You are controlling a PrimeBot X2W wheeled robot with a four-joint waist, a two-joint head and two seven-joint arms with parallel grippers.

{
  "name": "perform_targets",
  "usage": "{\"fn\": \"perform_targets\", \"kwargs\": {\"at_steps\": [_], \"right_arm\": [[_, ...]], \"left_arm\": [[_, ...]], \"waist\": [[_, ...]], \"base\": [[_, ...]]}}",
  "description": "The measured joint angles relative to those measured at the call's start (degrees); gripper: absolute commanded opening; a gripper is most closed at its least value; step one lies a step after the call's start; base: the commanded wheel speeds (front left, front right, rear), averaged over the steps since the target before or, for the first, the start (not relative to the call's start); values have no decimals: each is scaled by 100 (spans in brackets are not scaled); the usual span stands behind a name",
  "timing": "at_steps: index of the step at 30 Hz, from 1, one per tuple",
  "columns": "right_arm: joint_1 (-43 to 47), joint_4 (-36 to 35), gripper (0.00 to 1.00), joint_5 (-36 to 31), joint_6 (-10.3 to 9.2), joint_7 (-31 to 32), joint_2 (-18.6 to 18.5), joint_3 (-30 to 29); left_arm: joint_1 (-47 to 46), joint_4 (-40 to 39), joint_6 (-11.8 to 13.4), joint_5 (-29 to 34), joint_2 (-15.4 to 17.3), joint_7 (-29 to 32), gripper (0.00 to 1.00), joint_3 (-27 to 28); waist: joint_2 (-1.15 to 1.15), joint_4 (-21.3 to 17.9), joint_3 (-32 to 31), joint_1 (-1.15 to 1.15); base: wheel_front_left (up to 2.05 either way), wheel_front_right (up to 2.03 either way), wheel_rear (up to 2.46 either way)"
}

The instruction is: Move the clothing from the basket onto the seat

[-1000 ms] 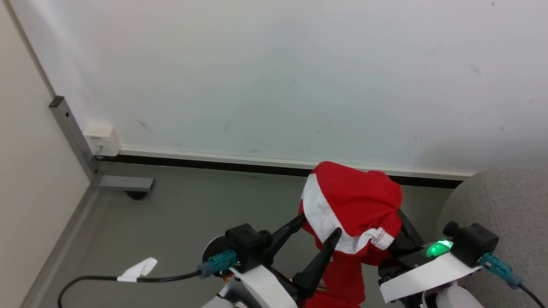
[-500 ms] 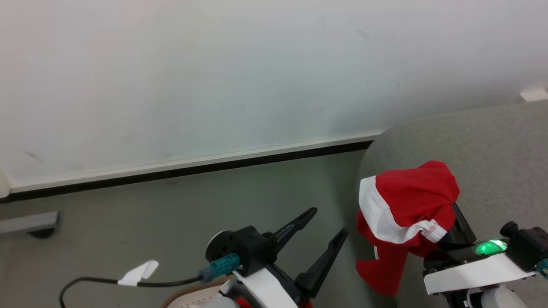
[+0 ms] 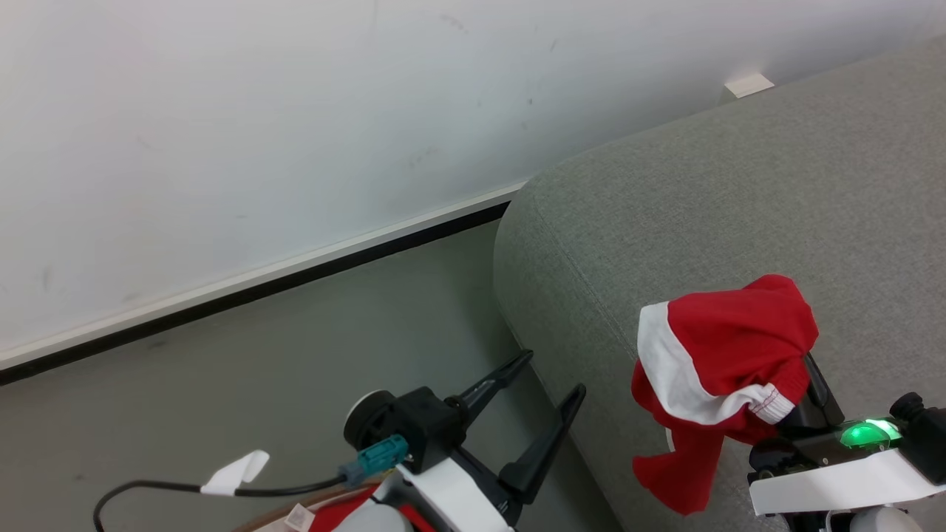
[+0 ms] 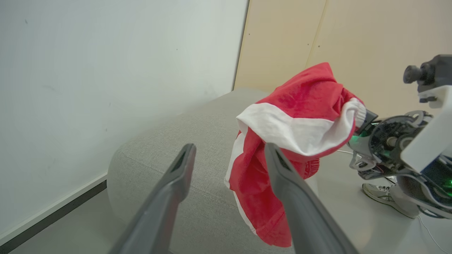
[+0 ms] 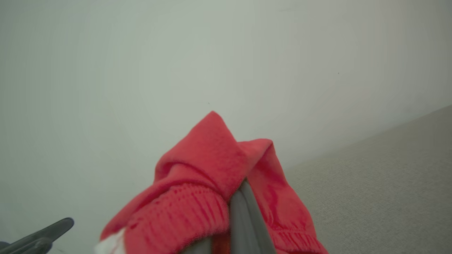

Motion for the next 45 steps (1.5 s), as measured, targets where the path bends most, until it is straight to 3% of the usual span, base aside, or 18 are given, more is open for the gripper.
{"fn": "perform_targets", "kwargs": {"at_steps": [9, 22, 30, 36, 41, 45], "right_arm": [[-192, -20, 0, -60, 0, 0, -237, -125], [-2470, 780, 0, -113, 1, 405, -1058, -1260], [-3945, 1857, 0, -191, 1, 500, -1855, -2087], [-4892, 3042, 0, -467, 1, 344, -2268, -2459], [-5361, 3925, 0, -1176, 1, 408, -2542, -2098], [-5447, 4657, 0, -1346, 1, 751, -2420, -1942]], "left_arm": [[-79, 97, -46, 11, -53, -81, 100, -59], [-639, -129, -90, 189, 152, 231, 100, -54], [-1106, -408, -80, 374, 333, 465, 100, 53], [-1323, -498, -56, 453, 360, 517, 100, 56], [-1466, -502, -42, 536, 414, 511, 100, 87], [-1496, -438, -20, 541, 412, 444, 100, 104]], "waist": [[0, 60, 85, 0], [0, 536, 1048, 0], [0, 908, 2083, 1], [0, 1278, 2802, 2], [-1, 1582, 3263, 1], [0, 1769, 3478, 1]], "base": [[0, 0, 0], [0, 0, 0], [0, 0, 0], [0, 0, 0], [0, 0, 0], [0, 0, 0]]}}
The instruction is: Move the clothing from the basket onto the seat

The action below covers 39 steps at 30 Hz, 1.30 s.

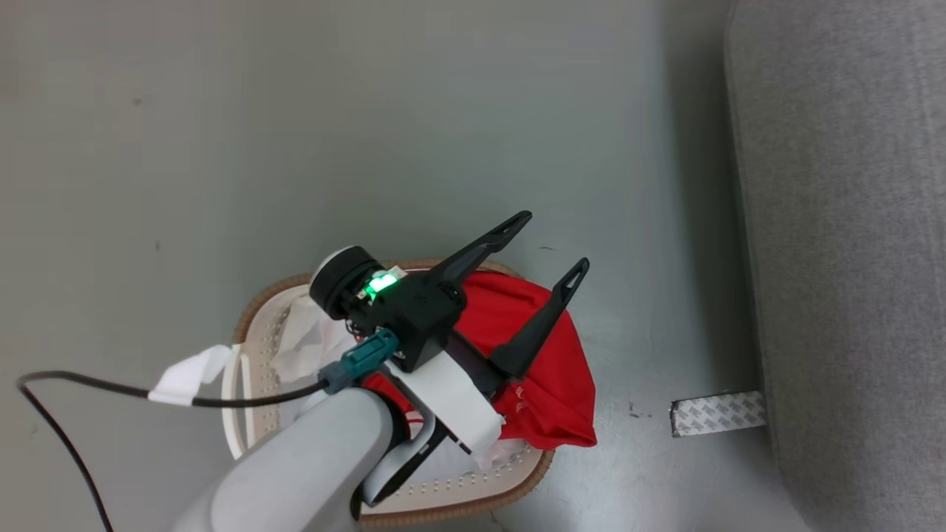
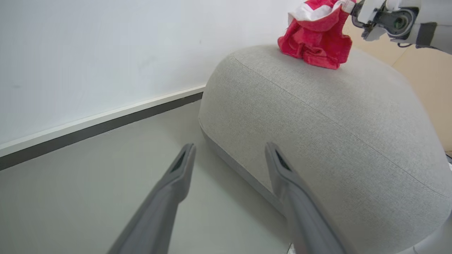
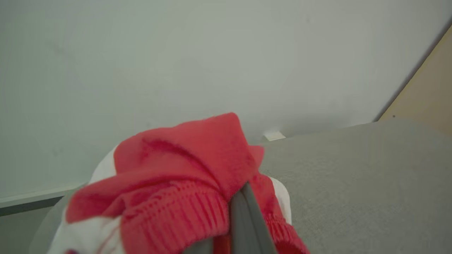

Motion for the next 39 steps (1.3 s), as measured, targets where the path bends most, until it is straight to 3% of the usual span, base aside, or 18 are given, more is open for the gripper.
{"fn": "perform_targets", "kwargs": {"at_steps": [5, 8, 9, 10, 19, 25, 33, 39], "right_arm": [[79, 573, 1, -221, 1, 638, 35, 543], [140, 715, 45, -181, 0, 996, -5, 828], [144, 710, 92, -176, 0, 1035, 1, 929], [147, 698, 100, -149, 1, 1060, 3, 1016], [673, 361, 100, 265, 1, 1502, 116, 2116], [1265, -307, 100, 871, 0, 1965, -289, 2798], [2026, -1621, 100, 1596, 0, 1638, -717, 2804], [2813, -2541, 100, 1574, 0, 1254, -471, 2312]], "left_arm": [[7, 122, -10, -11, -37, -90, 100, -16], [3, 165, -18, -31, -24, -134, 100, 10], [3, 179, -8, -47, -20, -140, 100, 27], [5, 200, 10, -57, -11, -149, 100, 36], [407, 498, 93, -324, 19, -400, 100, 131], [949, 592, 289, -595, 100, -608, 100, 332], [1643, 482, 677, -922, 421, -789, 100, 827], [2193, 271, 1099, -1113, 720, -872, 100, 1366]], "waist": [[0, 46, -76, -1], [0, 26, -184, -1], [0, 15, -223, -1], [0, 1, -267, -1], [-1, -140, -1034, -1], [0, -215, -1853, -2], [0, -159, -2978, -4], [0, 95, -3564, -4]], "base": [[0, 0, 0], [0, 0, 0], [0, 0, 0], [0, 0, 0], [0, 0, 0], [0, 0, 0], [0, 0, 0], [0, 0, 0]]}}
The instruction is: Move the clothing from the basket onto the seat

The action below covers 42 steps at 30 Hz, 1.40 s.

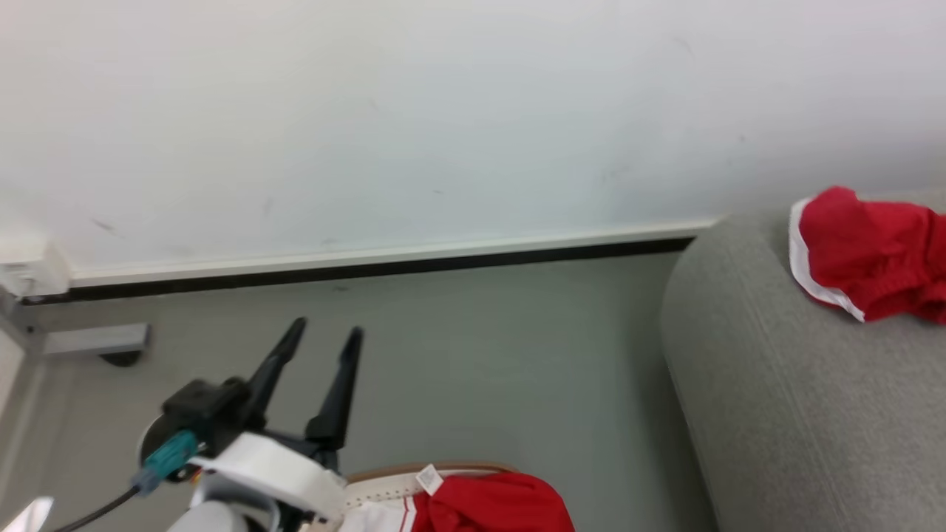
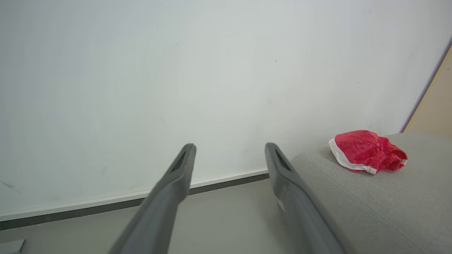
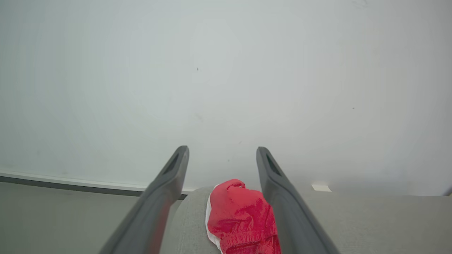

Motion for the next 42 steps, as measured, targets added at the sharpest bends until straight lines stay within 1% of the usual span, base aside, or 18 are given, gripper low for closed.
{"fn": "perform_targets", "kwargs": {"at_steps": [4, 6, 8, 11, 15, 19, 21, 24, 28, 34, 42], "right_arm": [[712, -649, 100, -365, 0, -334, 500, -583], [1148, -991, 100, -622, 0, -457, 821, -840], [1619, -1321, 100, -842, 0, -621, 1216, -1117], [2262, -1675, 100, -1120, 0, -918, 1878, -1458], [2952, -1879, 100, -1443, 0, -1225, 2513, -1447], [3315, -1897, 100, -1605, 0, -1484, 2884, -1314], [3422, -1841, 100, -1822, 0, -1595, 2959, -1329], [3511, -1758, 100, -1893, 0, -1659, 3116, -1325], [3515, -1734, 100, -2171, 0, -1690, 3097, -1150], [3427, -1657, 100, -2196, 0, -1739, 3128, -1074], [3387, -1582, 100, -2201, 0, -1768, 3148, -999]], "left_arm": [[440, -167, 248, -99, 153, -23, 100, 342], [620, -226, 331, -132, 159, -31, 100, 504], [771, -256, 355, -149, 133, -51, 100, 608], [993, -253, 431, -145, -11, -57, 100, 791], [1378, -349, 472, 30, -293, -59, 100, 1269], [1880, -416, 360, 322, -556, -59, 100, 1707], [2053, -417, 259, 439, -686, -60, 100, 1870], [2186, -394, 87, 632, -877, -60, 100, 2069], [2199, -327, -127, 800, -1082, -62, 100, 2253], [2170, -222, -415, 1039, -1350, -62, 100, 2469], [2153, -82, -699, 1295, -1585, -63, 100, 2683]], "waist": [[0, 245, -210, 0], [0, 363, -277, 1], [0, 471, -328, 1], [0, 593, -380, 1], [0, 603, -416, 1], [0, 531, -428, 2], [0, 514, -452, 2], [0, 507, -476, 2], [0, 480, -471, 3], [0, 415, -462, 3], [0, 321, -422, 3]], "base": [[0, 0, 0], [0, 0, 0], [0, 0, 0], [0, 0, 0], [0, 0, 0], [0, 0, 0], [0, 0, 0], [0, 0, 0], [0, 0, 0], [0, 0, 0], [0, 0, 0]]}}
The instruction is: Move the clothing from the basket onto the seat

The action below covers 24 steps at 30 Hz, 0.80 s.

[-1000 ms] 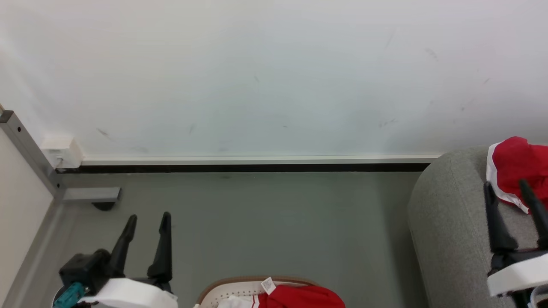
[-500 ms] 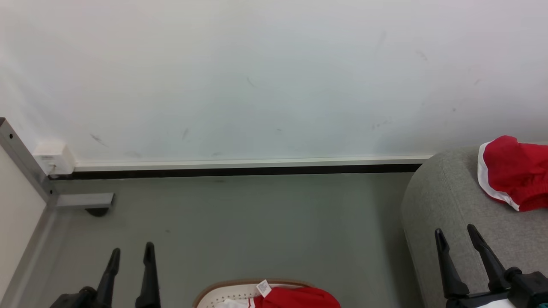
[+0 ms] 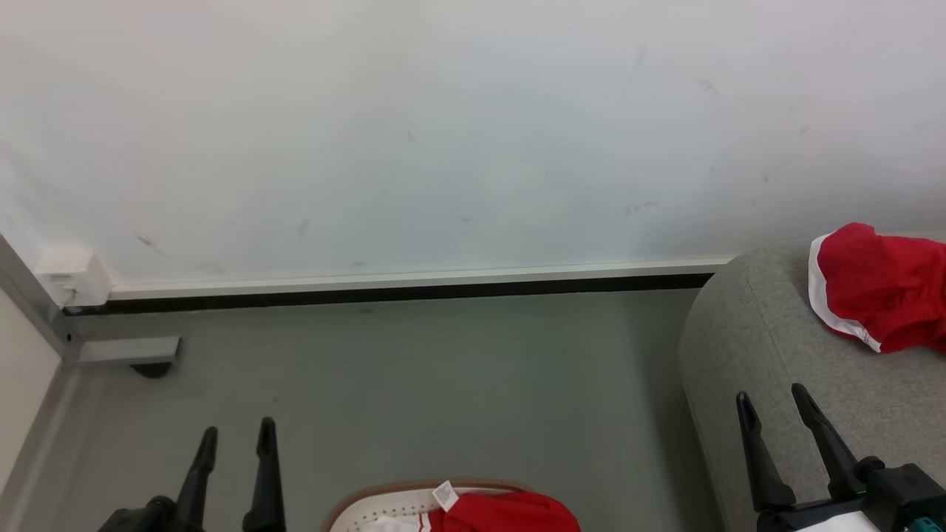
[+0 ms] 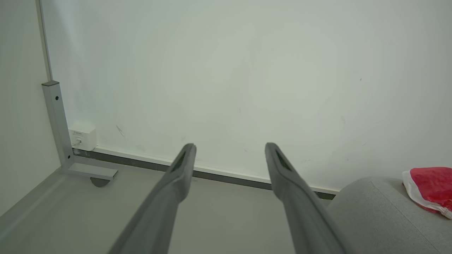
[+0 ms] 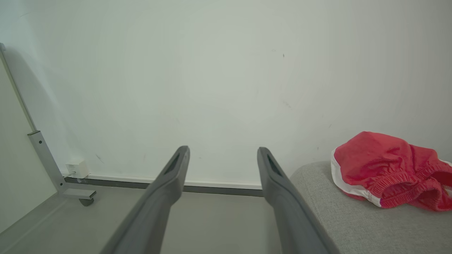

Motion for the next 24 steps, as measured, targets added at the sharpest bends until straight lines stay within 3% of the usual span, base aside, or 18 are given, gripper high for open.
{"fn": "perform_targets", "kwargs": {"at_steps": [13, 24], "right_arm": [[-75, 30, 100, 41, 0, -16, 0, 63], [-577, -189, 100, 30, 0, 4, -188, -118]], "left_arm": [[-46, 204, -290, 187, -180, -1, 100, 180], [-708, 749, -624, 246, -225, 274, 100, -269]], "waist": [[0, -93, 124, 0], [0, -466, 718, 1]], "base": [[0, 0, 0], [0, 0, 0]]}}
